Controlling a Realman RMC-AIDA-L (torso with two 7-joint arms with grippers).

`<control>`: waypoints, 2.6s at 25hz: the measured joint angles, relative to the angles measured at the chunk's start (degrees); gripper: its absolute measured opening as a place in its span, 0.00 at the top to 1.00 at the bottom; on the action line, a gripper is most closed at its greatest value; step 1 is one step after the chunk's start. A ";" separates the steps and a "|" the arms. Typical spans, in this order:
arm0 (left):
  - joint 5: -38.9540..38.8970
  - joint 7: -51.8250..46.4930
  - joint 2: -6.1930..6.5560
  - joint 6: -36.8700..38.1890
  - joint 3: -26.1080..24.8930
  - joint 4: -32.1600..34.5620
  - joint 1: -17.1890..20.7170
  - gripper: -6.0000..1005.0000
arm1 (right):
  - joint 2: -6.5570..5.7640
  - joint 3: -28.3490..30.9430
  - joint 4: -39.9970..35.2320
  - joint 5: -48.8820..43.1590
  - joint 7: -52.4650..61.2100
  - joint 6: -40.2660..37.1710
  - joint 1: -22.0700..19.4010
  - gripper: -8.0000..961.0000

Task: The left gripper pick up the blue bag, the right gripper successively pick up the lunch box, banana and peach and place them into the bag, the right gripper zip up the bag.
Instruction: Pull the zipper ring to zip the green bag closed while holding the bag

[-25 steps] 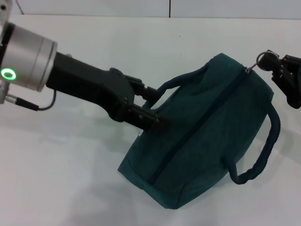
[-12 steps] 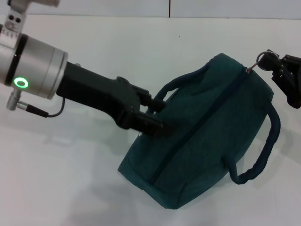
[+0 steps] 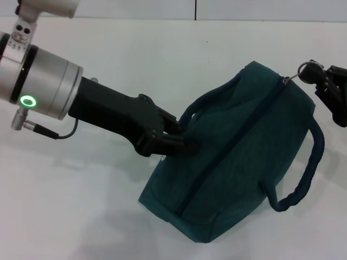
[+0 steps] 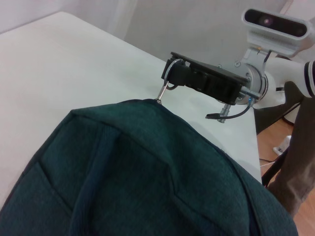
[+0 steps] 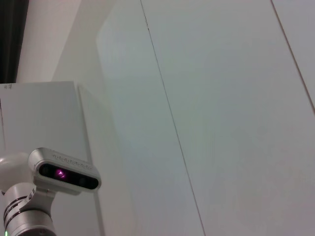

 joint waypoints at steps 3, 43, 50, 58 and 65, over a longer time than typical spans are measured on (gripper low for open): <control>-0.04 0.67 0.00 0.03 0.00 0.00 0.24 0.67 | -0.12 0.00 0.00 0.00 0.00 0.29 -0.04 0.98; -4.46 11.03 2.77 -1.03 -17.59 -14.42 -2.08 0.93 | 0.38 0.00 2.88 -1.80 -0.79 5.53 -3.01 0.96; -4.40 12.45 3.44 -1.13 -17.68 -17.70 -3.13 0.92 | 0.42 -1.45 2.98 -1.92 -0.90 14.37 -1.11 0.95; -4.34 12.28 3.42 -1.13 -17.73 -17.77 -2.90 0.91 | 0.55 -3.58 3.88 -1.93 -1.43 19.15 -0.04 0.94; -4.33 12.22 3.17 -1.12 -17.76 -17.83 -3.03 0.89 | 0.64 -6.10 5.22 -1.89 -1.63 20.83 1.09 0.93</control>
